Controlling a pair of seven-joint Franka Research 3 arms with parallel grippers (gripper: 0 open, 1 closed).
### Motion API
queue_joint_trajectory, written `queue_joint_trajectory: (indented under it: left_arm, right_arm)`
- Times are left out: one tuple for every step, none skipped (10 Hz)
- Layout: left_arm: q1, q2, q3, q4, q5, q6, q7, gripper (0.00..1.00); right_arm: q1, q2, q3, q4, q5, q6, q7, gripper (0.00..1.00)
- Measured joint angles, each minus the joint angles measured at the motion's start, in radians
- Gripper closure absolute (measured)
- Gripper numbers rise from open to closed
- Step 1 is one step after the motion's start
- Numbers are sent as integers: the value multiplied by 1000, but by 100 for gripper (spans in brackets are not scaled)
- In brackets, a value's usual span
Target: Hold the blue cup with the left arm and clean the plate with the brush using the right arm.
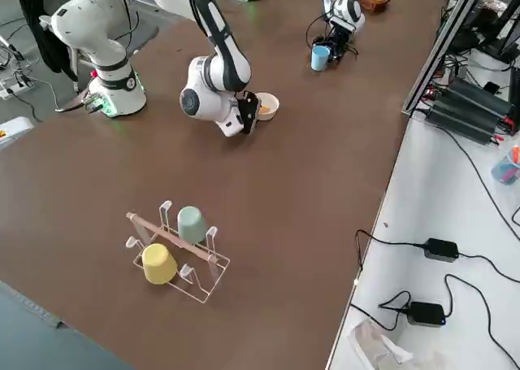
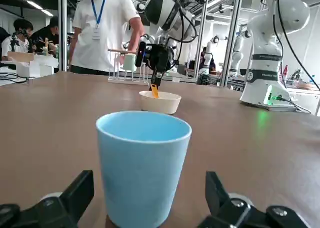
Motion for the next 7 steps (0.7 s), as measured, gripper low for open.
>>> queue_joint_trajectory:
  left_arm:
    - [0, 5, 1, 7, -1, 3, 0, 1]
    - [0, 9, 1, 10, -2, 4, 0, 1]
    - [-1, 10, 1, 12, -3, 4, 1, 1]
    - [-3, 10, 1, 14, -4, 4, 1, 1]
    - [-4, 11, 1, 17, -7, 13, 1, 1]
    - [-6, 14, 1, 21, -11, 23, 1, 1]
    - [-9, 16, 1, 24, -19, 24, 1, 1]
  right_arm:
    - [0, 0, 0, 0, 0, 0, -1, 44]
    - [0, 0, 0, 0, 0, 0, -1, 46]
    - [0, 0, 0, 0, 0, 0, -12, 47]
    - [0, 0, 0, 0, 0, 0, -30, 51]
    - [0, 0, 0, 0, 0, 0, -42, 51]
    - [1, 0, 0, 0, 0, 0, -50, 52]
    - [4, 0, 0, 0, 0, 0, -54, 52]
